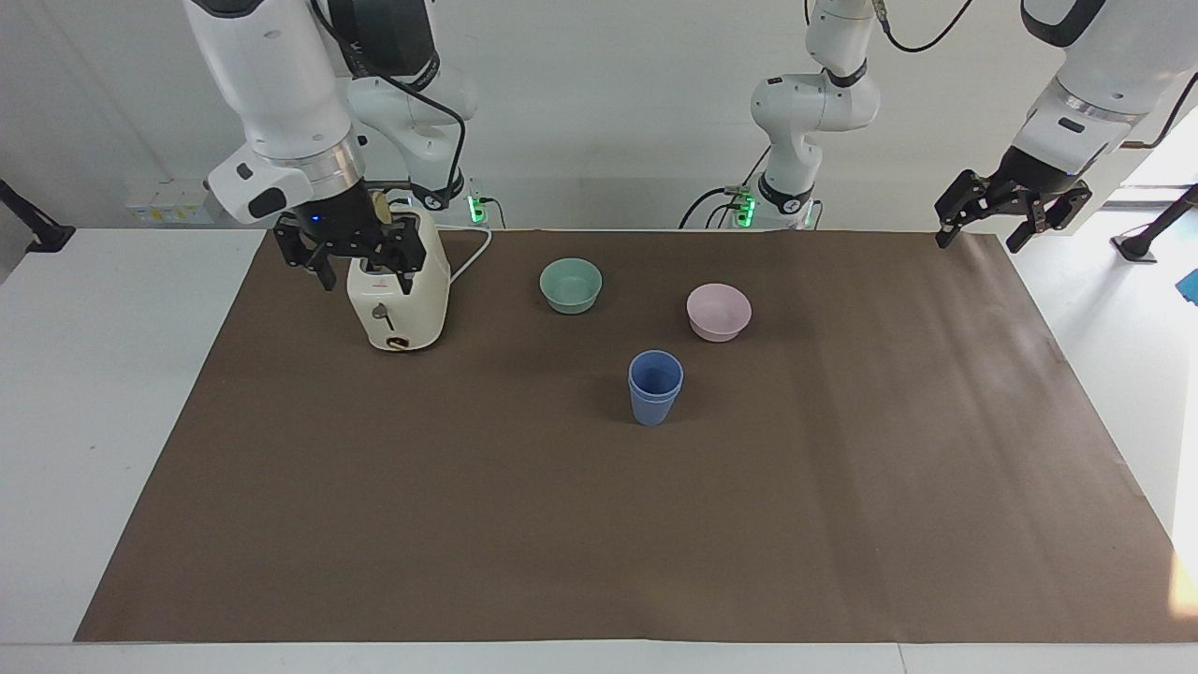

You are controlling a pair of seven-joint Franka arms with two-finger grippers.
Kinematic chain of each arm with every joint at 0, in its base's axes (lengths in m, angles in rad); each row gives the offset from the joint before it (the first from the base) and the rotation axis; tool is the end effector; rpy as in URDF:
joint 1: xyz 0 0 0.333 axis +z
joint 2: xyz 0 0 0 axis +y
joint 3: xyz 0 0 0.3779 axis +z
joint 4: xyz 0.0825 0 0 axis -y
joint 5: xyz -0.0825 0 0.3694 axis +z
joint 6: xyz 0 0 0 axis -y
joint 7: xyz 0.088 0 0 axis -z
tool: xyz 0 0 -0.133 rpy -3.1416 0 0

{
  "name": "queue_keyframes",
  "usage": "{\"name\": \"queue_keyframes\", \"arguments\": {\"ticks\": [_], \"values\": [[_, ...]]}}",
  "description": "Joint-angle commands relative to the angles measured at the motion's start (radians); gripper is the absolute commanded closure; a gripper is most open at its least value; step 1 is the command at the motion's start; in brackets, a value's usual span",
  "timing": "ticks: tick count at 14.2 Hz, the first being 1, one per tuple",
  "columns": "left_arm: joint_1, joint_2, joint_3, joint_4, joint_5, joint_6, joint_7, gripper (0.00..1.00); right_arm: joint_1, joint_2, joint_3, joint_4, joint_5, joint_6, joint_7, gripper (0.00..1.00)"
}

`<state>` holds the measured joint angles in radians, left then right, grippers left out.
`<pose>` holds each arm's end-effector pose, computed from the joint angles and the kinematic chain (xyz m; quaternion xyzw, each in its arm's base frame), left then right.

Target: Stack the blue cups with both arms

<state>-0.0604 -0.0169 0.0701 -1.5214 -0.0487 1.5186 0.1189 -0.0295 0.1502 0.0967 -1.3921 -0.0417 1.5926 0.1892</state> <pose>0.5291 -0.0011 0.6874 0.9981 -0.0560 0.0086 0.0244 0.5987 0.0294 0.6593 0.9977 -0.0617 0.0270 0.0103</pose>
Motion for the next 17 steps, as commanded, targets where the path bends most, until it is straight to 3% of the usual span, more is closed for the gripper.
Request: {"name": "queue_keyframes", "arguments": {"ticks": [1,17], "values": [[0.005,-0.006,-0.007,0.009,0.021,-0.015,0.010,0.00,-0.030,-0.070,0.009,-0.107,0.023,0.047,-0.020,0.00],[0.001,-0.020,-0.015,0.010,0.053,-0.043,0.015,0.00,-0.030,-0.072,0.009,-0.113,0.023,0.052,-0.020,0.00]]}}
